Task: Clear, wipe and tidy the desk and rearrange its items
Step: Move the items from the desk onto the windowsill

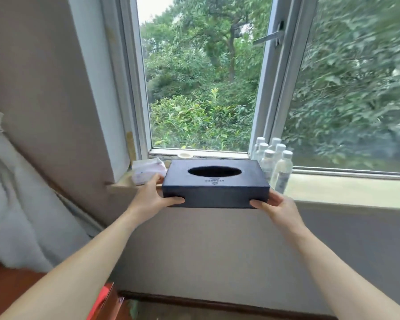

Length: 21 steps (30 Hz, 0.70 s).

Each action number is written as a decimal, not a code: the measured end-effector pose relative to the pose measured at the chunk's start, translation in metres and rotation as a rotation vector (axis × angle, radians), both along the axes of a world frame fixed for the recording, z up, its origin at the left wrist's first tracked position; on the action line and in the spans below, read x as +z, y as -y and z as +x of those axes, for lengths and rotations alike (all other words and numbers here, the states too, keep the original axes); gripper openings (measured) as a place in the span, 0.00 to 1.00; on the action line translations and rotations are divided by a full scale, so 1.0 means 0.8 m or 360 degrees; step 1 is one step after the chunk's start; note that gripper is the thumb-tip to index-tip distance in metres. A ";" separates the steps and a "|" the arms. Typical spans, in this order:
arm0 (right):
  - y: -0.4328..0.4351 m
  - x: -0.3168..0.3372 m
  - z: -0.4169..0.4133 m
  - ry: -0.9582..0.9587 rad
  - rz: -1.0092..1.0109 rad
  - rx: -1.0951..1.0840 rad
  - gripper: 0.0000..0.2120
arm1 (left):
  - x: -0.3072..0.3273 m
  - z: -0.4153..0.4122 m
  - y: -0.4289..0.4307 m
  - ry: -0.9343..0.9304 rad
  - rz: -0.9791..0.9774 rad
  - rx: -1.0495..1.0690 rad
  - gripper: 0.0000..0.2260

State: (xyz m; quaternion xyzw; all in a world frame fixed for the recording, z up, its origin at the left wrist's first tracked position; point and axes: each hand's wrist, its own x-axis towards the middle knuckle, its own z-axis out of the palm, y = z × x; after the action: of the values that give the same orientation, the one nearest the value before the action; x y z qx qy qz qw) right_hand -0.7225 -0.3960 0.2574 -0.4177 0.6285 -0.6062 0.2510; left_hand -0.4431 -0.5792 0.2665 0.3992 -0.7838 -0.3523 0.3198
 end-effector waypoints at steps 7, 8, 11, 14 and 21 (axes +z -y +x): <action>-0.076 -0.012 -0.052 0.0027 0.0022 -0.0254 0.19 | -0.010 -0.097 -0.019 -0.0024 0.0065 -0.0314 0.24; -0.084 -0.014 -0.057 0.0030 0.0022 -0.0293 0.19 | -0.012 -0.108 -0.020 -0.0028 0.0078 -0.0362 0.25; -0.104 -0.015 -0.068 0.0028 0.0012 -0.0403 0.18 | -0.011 -0.135 -0.019 -0.0049 0.0101 -0.0514 0.26; -0.121 -0.015 -0.076 0.0037 0.0003 -0.0509 0.20 | -0.010 -0.161 -0.016 -0.0011 0.0115 -0.0664 0.29; -0.155 -0.037 -0.093 0.0073 -0.0005 -0.0764 0.20 | -0.026 -0.215 -0.024 0.0042 0.0123 -0.0910 0.28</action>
State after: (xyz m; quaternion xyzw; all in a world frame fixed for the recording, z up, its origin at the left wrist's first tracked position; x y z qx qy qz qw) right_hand -0.7971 -0.2717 0.2280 -0.2430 0.7030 -0.6588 0.1132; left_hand -0.6154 -0.5602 0.2455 0.1786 -0.8546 -0.4524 0.1819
